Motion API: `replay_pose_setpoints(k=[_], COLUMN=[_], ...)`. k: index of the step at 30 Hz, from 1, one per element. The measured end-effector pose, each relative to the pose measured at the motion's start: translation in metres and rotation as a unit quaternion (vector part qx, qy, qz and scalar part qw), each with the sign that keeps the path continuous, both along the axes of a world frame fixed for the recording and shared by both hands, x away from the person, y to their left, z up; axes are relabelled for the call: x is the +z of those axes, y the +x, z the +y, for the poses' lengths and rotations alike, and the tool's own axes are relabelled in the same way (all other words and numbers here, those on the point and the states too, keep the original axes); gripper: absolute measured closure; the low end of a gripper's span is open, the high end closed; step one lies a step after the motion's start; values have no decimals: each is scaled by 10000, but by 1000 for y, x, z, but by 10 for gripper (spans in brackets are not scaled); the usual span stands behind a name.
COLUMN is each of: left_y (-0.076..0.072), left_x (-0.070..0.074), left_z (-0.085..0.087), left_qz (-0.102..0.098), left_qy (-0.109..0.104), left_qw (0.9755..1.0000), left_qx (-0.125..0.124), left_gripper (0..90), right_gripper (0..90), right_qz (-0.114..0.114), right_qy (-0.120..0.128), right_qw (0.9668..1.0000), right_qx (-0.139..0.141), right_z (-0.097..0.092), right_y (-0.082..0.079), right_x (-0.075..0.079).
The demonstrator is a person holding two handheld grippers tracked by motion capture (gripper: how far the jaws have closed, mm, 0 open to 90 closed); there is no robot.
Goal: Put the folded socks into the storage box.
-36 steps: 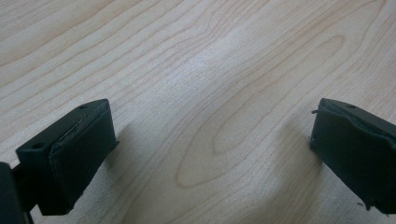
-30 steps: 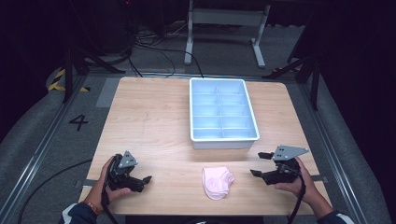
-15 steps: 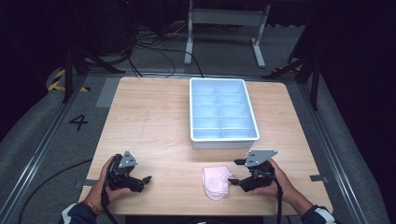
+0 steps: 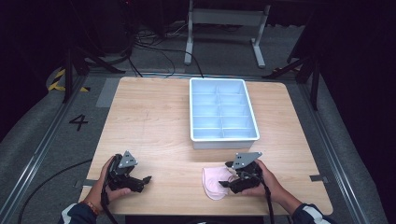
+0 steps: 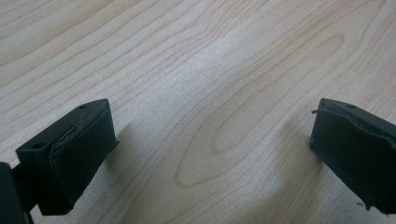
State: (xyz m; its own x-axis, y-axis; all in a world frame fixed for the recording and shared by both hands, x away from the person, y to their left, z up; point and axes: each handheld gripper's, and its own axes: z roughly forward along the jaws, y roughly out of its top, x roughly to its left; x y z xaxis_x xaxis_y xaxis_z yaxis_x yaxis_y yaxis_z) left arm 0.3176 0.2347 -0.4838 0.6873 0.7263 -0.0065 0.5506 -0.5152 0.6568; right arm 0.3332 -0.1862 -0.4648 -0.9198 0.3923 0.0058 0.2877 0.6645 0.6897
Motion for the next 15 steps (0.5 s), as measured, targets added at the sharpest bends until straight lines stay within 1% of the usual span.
replay_pose_setpoints(k=[7,10,11,12,13,15], left_y=[0,0,0,0,0,0], left_x=[0,0,0,0,0,0], left_z=[0,0,0,0,0,0], left_qz=[0,9,0,0,0,12], left_qy=[0,0,1,-1,-1,1], left_qw=[10000,10000,10000,10000,10000,10000], left_qx=[2,7,0,2,2,8], left_gripper=[4,4,4,4,4,4], right_gripper=[241,209,198,189,181,176], right_qz=[112,202,283,317,333,310], right_qy=[-14,-22,3,22,40,25], right_qw=[9999,9998,9996,9995,9994,9995], right_qx=[-45,-65,-81,-77,-93,-25], right_z=[0,0,0,-1,-1,0], right_y=[4,5,6,7,7,7], right_x=[-6,-8,-9,-10,-11,-11])
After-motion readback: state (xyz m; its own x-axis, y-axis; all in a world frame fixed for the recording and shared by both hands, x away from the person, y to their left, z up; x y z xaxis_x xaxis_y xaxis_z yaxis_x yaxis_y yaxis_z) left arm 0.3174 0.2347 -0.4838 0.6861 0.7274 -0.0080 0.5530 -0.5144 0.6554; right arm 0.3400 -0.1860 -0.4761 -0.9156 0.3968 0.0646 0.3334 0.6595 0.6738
